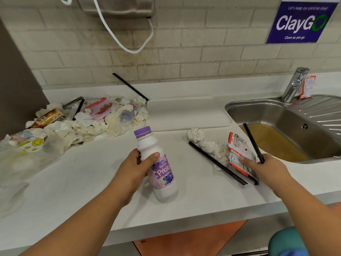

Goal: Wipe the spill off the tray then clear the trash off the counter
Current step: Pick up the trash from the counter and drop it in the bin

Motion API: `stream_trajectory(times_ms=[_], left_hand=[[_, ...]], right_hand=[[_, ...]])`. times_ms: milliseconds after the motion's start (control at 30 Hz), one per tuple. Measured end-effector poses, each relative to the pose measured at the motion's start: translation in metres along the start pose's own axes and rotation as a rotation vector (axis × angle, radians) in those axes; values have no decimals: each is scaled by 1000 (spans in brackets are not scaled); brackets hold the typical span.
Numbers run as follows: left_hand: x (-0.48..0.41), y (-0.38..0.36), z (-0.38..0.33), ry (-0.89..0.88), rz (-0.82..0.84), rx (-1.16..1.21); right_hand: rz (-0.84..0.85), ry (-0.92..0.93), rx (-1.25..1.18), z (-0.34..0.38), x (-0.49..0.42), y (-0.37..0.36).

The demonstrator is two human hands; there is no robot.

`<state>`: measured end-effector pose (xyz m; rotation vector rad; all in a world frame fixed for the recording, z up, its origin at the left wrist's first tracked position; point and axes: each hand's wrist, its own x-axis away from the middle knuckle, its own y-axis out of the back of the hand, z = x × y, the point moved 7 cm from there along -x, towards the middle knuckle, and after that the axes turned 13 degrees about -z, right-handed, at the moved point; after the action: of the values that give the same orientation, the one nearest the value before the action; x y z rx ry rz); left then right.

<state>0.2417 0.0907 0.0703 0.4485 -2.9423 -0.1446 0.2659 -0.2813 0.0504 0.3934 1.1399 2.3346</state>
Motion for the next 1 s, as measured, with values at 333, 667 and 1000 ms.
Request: stream_trajectory(times_ms=[333,667,1000], left_hand=[[-2,6,0,15,-3,-13],[-3,25,0,20,-60,24],[2,59,-8,-23,-270,196]], right_hand=[[-44,-71,-175,15,-1,-10],[-29,-36,-481,47,-5,1],[96,308,-627,119,33,-13]])
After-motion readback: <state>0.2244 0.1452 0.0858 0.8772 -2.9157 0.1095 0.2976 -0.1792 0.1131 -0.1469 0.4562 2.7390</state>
